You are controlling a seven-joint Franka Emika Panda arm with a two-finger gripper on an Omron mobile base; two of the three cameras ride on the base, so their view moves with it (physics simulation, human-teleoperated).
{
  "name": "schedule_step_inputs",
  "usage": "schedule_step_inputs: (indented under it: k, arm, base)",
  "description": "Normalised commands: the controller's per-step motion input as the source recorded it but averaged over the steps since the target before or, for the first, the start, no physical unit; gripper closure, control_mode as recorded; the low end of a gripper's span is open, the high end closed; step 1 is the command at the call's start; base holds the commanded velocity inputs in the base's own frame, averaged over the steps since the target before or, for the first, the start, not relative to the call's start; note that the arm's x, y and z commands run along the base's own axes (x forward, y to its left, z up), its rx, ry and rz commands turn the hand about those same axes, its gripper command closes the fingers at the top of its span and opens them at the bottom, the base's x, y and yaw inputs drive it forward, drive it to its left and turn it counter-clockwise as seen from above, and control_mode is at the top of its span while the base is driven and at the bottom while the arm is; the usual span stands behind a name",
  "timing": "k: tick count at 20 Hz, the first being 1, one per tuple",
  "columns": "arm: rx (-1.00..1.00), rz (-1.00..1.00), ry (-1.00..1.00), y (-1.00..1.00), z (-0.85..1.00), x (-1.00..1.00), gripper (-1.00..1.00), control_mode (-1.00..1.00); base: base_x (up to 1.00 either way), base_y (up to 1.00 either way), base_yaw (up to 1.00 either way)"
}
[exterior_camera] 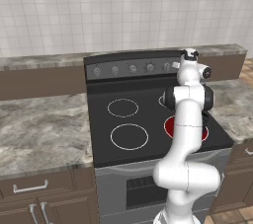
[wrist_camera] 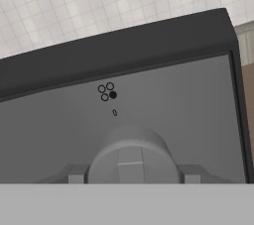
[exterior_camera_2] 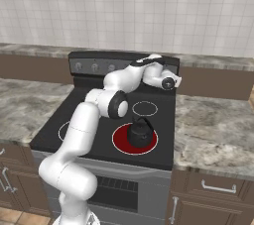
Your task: Lower the heat of the kettle.
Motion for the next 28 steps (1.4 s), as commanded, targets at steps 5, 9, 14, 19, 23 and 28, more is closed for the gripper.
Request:
schedule_step_inputs:
  k: [5, 9, 14, 19, 23, 28]
  arm:
    - [0.0, 0.0, 0.0, 0.0, 0.0, 0.0, 1.0, -1.0]
    - [0.0, 0.0, 0.0, 0.0, 0.0, 0.0, 1.0, -1.0]
    - [0.0, 0.0, 0.0, 0.0, 0.0, 0.0, 1.0, -1.0]
    - [0.0, 0.0, 0.0, 0.0, 0.0, 0.0, 1.0, -1.0]
    - [0.0, 0.0, 0.0, 0.0, 0.0, 0.0, 1.0, -1.0]
    - [0.01, 0.0, 0.0, 0.0, -0.04, 0.0, 1.0, -1.0]
  base:
    - [0.0, 0.0, 0.0]
    - [0.0, 0.0, 0.0]
    - [0.0, 0.0, 0.0]
    - [0.0, 0.0, 0.0]
    - [0.0, 0.0, 0.0]
    - [0.0, 0.0, 0.0]
